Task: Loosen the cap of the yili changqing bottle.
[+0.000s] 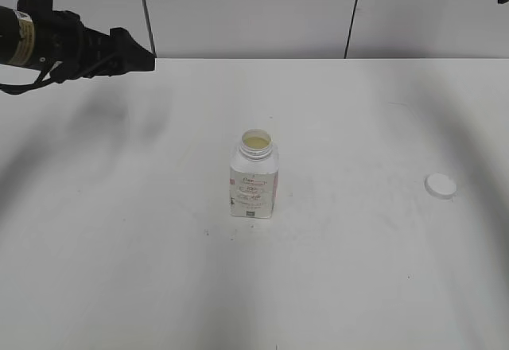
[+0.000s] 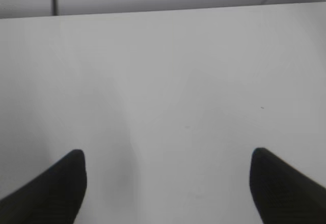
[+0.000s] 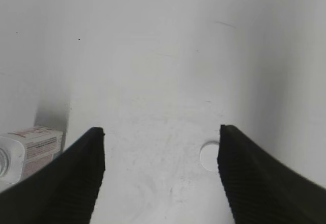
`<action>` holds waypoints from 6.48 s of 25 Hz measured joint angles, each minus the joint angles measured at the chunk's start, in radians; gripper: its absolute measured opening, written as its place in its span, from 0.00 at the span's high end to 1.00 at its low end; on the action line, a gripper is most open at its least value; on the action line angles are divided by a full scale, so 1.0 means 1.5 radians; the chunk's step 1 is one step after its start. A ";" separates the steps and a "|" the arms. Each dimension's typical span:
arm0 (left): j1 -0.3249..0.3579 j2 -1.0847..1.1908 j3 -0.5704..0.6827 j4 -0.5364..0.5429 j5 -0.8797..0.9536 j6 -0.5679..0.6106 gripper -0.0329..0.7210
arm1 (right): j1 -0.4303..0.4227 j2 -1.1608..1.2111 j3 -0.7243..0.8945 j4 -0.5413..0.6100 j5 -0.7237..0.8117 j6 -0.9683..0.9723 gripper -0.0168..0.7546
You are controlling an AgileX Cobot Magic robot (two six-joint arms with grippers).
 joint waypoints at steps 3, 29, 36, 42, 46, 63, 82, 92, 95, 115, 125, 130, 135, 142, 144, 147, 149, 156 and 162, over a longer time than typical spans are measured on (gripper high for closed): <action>0.000 0.000 0.000 0.001 -0.032 0.000 0.17 | 0.000 -0.010 0.000 -0.018 0.000 -0.001 0.27; -0.007 -0.003 0.000 -0.050 0.350 0.000 0.17 | 0.000 -0.549 0.488 -0.031 0.000 0.015 0.27; -0.007 -0.003 0.000 -0.054 0.352 0.000 0.17 | 0.000 -0.777 0.641 -0.050 0.002 0.014 0.27; -0.008 -0.003 0.000 -0.054 0.352 0.000 0.17 | 0.000 -0.955 0.739 -0.109 -0.021 0.014 0.27; -0.008 -0.004 0.000 -0.054 0.355 0.000 0.18 | 0.000 -1.052 0.807 -0.115 -0.061 0.013 0.27; -0.010 -0.005 0.000 -0.088 0.348 0.000 0.18 | 0.000 -1.215 0.867 -0.107 -0.077 0.011 0.27; -0.011 -0.005 0.000 -0.053 0.346 0.000 0.18 | 0.000 -1.215 0.867 -0.105 -0.077 0.012 0.27; -0.011 -0.005 0.000 -0.103 0.260 0.046 0.18 | 0.000 -1.215 0.867 -0.105 -0.077 0.012 0.27; -0.014 -0.007 0.000 -0.242 0.266 0.202 0.18 | 0.000 -1.215 0.867 -0.105 -0.077 0.012 0.27; -0.052 -0.172 -0.009 -1.048 0.643 1.005 0.18 | 0.000 -1.215 0.867 -0.104 -0.077 0.012 0.27; -0.046 -0.263 -0.019 -1.194 0.943 1.132 0.18 | 0.000 -1.215 0.867 -0.104 -0.077 0.012 0.27; -0.046 -0.348 -0.017 -1.212 0.953 1.141 0.18 | 0.000 -1.215 0.867 -0.104 -0.077 0.012 0.27; -0.046 -0.456 0.060 -1.219 0.944 1.148 0.18 | 0.000 -1.215 0.867 -0.104 -0.077 0.012 0.27; -0.046 -0.652 0.222 -1.226 0.938 1.148 0.18 | 0.000 -1.215 0.867 -0.104 -0.077 0.012 0.27; -0.046 -0.734 0.263 -1.226 0.938 1.149 0.18 | 0.000 -1.215 0.867 -0.104 -0.077 0.012 0.27; -0.046 -0.834 0.328 -1.226 0.939 1.150 0.18 | 0.000 -1.215 0.867 -0.103 -0.077 0.012 0.27; -0.046 -0.893 0.359 -1.222 0.944 1.154 0.18 | 0.000 -1.215 0.867 -0.103 -0.077 0.012 0.27; -0.046 -1.072 0.410 -1.151 0.974 1.160 0.18 | 0.000 -1.215 0.867 -0.103 -0.078 0.012 0.27; -0.046 -1.185 0.420 -1.147 0.999 1.160 0.18 | 0.000 -1.215 0.867 -0.103 -0.078 0.012 0.27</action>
